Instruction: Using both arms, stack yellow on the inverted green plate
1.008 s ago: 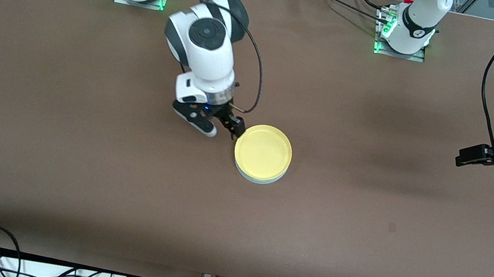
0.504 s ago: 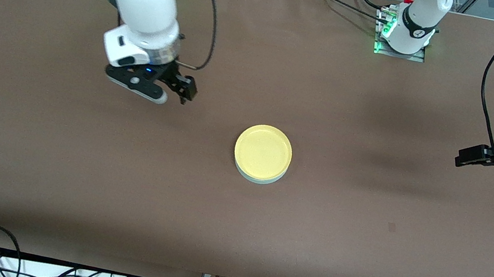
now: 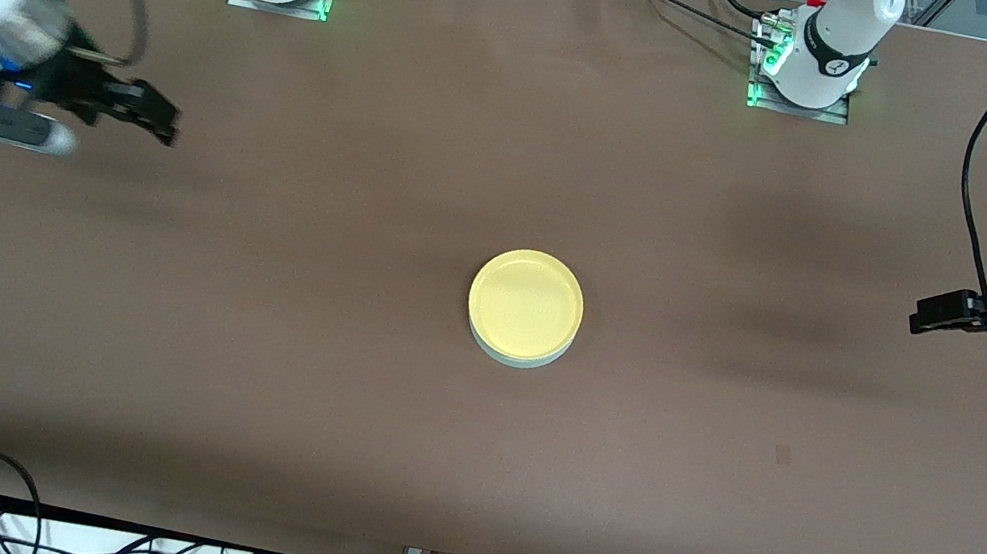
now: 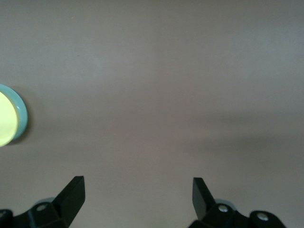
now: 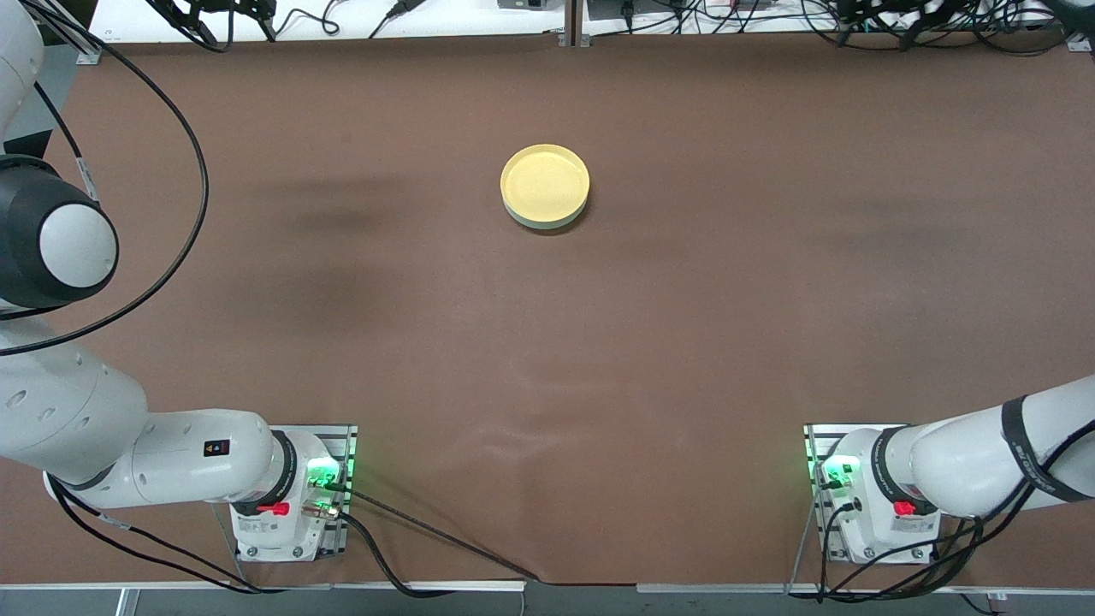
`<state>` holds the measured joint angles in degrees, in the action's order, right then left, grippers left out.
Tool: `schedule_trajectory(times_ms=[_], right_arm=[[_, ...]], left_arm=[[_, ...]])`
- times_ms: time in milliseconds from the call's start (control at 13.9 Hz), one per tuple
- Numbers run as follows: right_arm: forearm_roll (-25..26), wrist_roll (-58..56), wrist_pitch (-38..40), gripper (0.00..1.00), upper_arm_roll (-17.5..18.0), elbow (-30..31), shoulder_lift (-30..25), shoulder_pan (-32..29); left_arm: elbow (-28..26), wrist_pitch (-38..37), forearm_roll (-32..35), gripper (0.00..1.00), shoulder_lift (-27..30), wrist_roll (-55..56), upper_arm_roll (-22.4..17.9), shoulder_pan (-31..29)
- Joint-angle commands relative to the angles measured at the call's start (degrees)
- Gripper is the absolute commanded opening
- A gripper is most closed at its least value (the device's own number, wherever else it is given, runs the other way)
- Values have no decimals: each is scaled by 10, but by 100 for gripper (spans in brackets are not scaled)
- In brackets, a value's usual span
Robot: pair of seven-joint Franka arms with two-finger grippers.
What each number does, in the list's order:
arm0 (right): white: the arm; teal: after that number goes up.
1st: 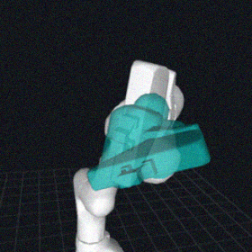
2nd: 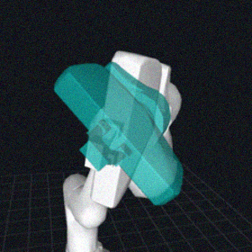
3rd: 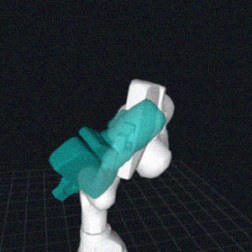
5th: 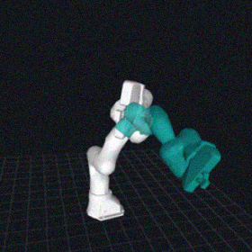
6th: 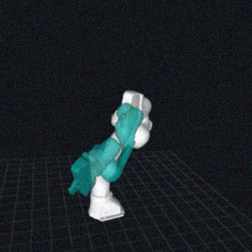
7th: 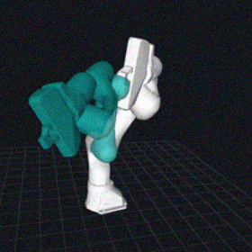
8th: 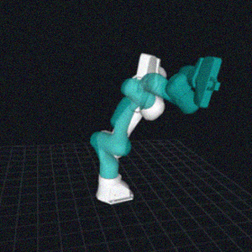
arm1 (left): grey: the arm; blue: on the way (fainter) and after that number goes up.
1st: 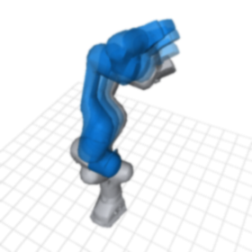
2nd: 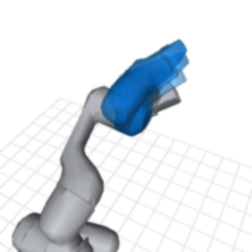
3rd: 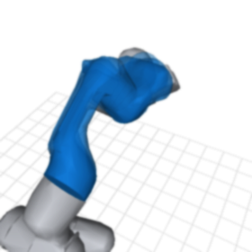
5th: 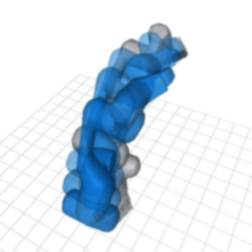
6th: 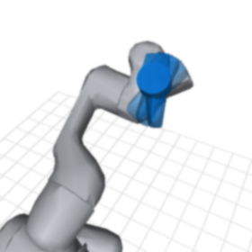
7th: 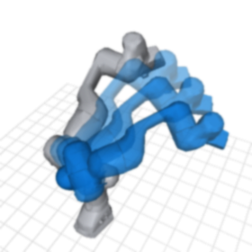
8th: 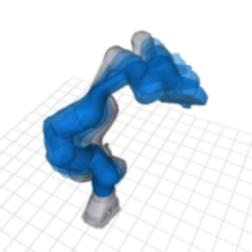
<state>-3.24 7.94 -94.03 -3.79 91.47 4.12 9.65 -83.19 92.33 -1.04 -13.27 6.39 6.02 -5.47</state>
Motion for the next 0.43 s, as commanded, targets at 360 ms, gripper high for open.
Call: schedule_trajectory(times_ms=[360], right_arm=[[28,-26,3,100,62,55,-56,-81]], left_arm=[[15,-3,-5,100,-6,3,0,-2]])
